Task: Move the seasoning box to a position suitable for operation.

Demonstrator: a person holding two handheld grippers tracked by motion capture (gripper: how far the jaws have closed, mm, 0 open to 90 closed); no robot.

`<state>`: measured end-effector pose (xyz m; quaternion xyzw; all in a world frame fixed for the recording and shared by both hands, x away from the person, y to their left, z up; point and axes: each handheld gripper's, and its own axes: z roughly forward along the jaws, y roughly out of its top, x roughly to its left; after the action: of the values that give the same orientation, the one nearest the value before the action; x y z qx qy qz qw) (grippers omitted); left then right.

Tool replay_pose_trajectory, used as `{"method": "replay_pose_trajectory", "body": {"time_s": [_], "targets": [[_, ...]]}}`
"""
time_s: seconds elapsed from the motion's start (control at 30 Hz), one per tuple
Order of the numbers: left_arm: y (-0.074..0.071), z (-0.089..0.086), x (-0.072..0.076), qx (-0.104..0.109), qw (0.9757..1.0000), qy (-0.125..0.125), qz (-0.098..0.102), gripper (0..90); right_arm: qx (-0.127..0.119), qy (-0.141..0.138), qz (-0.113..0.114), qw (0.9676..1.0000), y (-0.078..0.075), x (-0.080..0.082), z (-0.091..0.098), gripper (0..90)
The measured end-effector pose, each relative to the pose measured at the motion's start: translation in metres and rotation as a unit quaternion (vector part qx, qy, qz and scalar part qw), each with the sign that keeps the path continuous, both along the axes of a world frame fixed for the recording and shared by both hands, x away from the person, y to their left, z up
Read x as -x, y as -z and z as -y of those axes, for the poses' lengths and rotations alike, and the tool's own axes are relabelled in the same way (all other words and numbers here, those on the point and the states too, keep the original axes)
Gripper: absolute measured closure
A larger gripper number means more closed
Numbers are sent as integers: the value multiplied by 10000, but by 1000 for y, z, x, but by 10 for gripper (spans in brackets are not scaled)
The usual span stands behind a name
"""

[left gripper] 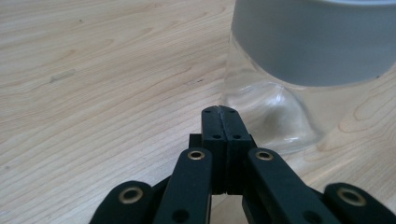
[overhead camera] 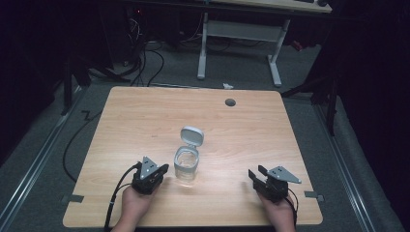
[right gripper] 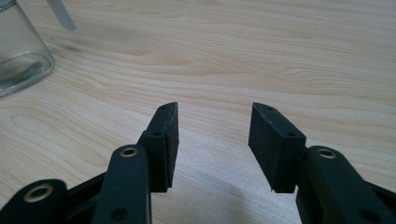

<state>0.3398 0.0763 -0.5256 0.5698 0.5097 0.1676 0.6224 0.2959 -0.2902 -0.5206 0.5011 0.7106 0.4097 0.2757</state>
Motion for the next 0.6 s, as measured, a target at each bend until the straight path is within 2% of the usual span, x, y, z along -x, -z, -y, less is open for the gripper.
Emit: {"method": "replay_pose_trajectory", "body": {"time_s": [0.17, 0.3, 0.5, 0.6], "targets": [[-2, 5, 3, 105, 9999, 54, 30, 900, -9, 12, -21, 10000, 1, 0, 0, 512], [-3, 7, 9, 92, 9997, 195, 73, 900, -34, 34, 4, 10000, 0, 0, 0, 512], [-2, 9, 17, 283, 9992, 296, 47, 900, 13, 14, -4, 10000, 1, -1, -2, 510], [0, 10, 20, 211, 9990, 387, 53, 900, 51, -14, 18, 10000, 1, -1, -5, 503]]}}
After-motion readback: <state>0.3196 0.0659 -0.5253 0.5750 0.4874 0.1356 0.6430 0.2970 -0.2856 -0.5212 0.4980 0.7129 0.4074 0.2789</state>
